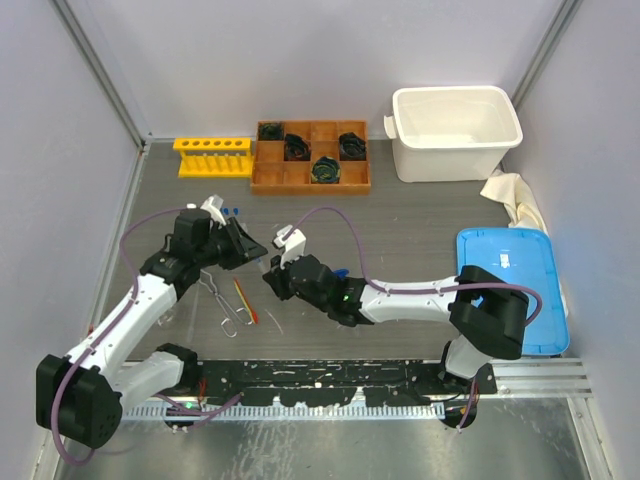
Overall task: Organize the chemistry lab equipment
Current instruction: Pick up the test tube at the center of the board.
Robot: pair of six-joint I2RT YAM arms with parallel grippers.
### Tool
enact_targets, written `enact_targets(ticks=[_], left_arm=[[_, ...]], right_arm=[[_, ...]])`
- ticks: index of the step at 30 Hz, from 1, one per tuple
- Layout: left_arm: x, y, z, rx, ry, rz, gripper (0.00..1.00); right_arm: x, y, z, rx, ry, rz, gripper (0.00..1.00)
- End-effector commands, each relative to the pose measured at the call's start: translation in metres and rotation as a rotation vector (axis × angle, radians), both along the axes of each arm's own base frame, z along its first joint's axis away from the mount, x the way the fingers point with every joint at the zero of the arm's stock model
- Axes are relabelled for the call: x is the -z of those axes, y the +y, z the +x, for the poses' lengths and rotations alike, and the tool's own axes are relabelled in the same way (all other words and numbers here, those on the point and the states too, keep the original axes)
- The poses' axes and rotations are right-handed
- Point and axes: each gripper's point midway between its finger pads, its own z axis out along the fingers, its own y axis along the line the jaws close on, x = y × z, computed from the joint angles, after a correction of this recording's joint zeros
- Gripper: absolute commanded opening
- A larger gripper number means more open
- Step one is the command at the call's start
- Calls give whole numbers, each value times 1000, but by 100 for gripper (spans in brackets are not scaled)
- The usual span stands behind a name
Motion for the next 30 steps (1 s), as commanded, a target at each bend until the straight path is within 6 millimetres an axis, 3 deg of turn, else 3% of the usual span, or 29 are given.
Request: enact_targets(ticks=[1, 9, 17, 19, 23, 30], left_arm=[[-25, -8, 1, 41, -71, -42, 33], [-11, -8, -4, 43, -38, -28, 32], [-6, -7, -3, 49, -40, -12, 6], [-3, -5, -2, 43, -38, 6, 1], [3, 4, 5, 12, -57, 65, 0], [4, 41, 37, -129, -146, 275, 0]], right_arm=[[-33, 12, 11, 26, -62, 80, 1], [-34, 9, 16, 53, -79, 63, 1], [-31, 6, 18, 70, -82, 42, 1], [-30, 6, 17, 60, -77, 40, 6], [-31, 2, 10, 42, -63, 55, 34], [-44, -23, -8, 28, -68, 100, 39]])
